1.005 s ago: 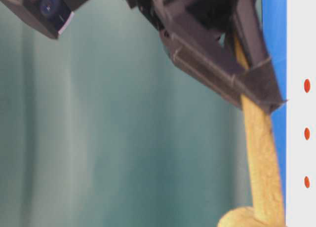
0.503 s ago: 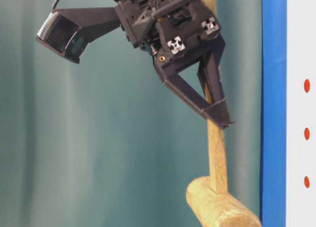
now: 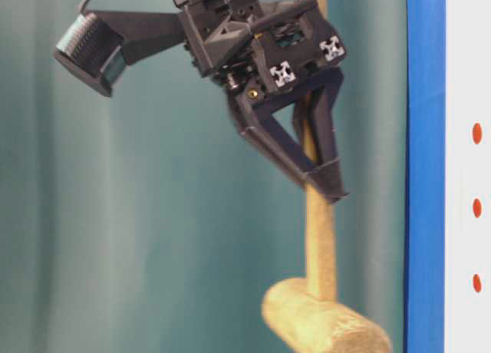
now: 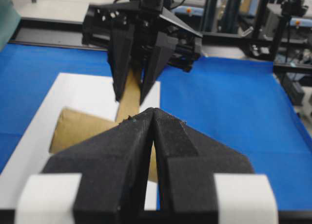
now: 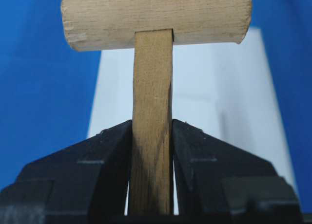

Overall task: Hit the mark with a hammer.
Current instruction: 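Move the left gripper toward the mallet head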

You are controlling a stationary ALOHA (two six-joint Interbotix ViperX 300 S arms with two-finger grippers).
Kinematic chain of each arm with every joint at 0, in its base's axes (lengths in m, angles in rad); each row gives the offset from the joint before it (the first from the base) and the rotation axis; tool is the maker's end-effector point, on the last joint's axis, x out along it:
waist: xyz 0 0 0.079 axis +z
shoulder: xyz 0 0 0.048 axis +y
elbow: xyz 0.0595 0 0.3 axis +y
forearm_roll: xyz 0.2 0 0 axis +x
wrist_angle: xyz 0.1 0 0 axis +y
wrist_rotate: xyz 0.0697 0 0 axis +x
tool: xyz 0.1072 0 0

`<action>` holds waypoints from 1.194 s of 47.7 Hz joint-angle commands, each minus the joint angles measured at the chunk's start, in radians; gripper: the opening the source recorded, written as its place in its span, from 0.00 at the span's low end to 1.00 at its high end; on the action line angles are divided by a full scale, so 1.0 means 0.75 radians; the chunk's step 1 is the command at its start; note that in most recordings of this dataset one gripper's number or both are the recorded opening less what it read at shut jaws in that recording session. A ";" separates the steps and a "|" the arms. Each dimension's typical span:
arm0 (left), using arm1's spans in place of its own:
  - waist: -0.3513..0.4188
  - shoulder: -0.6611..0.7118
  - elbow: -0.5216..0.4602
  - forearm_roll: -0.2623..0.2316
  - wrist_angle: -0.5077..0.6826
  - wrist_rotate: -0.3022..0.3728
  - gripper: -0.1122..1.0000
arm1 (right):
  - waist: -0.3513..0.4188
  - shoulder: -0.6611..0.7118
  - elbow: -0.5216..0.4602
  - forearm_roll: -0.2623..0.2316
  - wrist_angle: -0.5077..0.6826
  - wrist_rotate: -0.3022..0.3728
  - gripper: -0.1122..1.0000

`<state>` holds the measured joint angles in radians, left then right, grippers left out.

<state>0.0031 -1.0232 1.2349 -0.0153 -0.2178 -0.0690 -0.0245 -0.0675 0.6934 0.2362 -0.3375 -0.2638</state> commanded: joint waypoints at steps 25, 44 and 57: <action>0.108 0.008 -0.008 -0.002 -0.002 -0.241 0.10 | -0.016 -0.051 -0.016 0.000 -0.147 -0.708 0.19; 0.133 0.008 -0.008 -0.002 0.045 -0.280 0.10 | -0.016 -0.051 -0.016 0.004 -0.219 -0.808 0.19; 0.135 0.012 -0.008 -0.002 0.047 -0.280 0.10 | -0.018 -0.051 -0.018 0.004 -0.219 -0.810 0.19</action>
<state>0.1012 -1.0232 1.2364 -0.0153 -0.1779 -0.2777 -0.0368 -0.0706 0.6949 0.2378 -0.4832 -0.8728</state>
